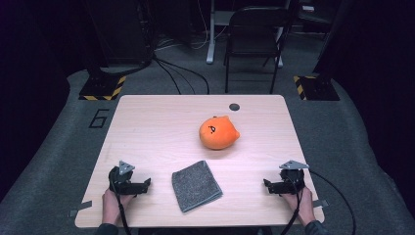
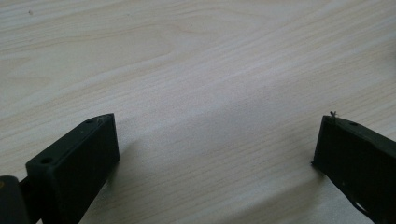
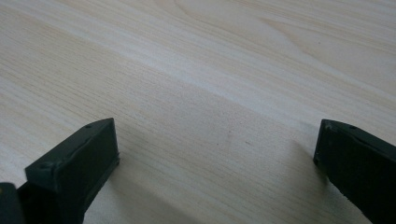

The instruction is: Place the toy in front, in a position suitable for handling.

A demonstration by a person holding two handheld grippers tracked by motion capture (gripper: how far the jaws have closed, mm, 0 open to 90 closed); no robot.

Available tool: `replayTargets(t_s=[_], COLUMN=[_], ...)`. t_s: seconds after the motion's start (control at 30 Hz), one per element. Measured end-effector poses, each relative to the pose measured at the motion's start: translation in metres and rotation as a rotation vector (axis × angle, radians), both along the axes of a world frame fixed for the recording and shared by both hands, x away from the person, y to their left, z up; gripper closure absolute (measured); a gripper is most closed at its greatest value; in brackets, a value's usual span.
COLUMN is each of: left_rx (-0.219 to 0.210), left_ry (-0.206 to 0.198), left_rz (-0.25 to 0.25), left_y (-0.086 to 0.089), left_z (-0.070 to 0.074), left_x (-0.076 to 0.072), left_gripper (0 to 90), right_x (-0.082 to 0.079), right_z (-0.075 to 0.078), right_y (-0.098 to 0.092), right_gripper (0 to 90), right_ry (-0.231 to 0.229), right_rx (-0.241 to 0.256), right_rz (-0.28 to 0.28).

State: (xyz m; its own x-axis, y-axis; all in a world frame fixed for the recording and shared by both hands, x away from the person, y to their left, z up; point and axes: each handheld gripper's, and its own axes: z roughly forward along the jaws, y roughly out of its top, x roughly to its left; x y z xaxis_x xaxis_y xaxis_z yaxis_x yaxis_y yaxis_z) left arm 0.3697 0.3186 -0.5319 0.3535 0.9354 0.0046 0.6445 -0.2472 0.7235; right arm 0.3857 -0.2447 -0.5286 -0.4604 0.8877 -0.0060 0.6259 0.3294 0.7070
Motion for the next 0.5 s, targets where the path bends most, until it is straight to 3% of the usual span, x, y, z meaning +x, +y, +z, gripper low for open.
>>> replayTargets(t_s=[0.37,0.5], left_rx=[0.0,0.001], left_ry=[0.001,0.009], left_rz=[-0.002,-0.005], left_y=[0.0002,0.0004], left_z=[0.0001,0.0006], left_x=[0.0004,0.0009], left_gripper=[0.0,0.0], right_x=[-0.0008,-0.0026], right_z=[0.0019,0.0085], right_y=[0.0027,0.0018], right_gripper=[0.0,0.0], right_ry=[0.013,0.043], right_rx=[-0.01,-0.002], right_rz=[0.013,0.022])
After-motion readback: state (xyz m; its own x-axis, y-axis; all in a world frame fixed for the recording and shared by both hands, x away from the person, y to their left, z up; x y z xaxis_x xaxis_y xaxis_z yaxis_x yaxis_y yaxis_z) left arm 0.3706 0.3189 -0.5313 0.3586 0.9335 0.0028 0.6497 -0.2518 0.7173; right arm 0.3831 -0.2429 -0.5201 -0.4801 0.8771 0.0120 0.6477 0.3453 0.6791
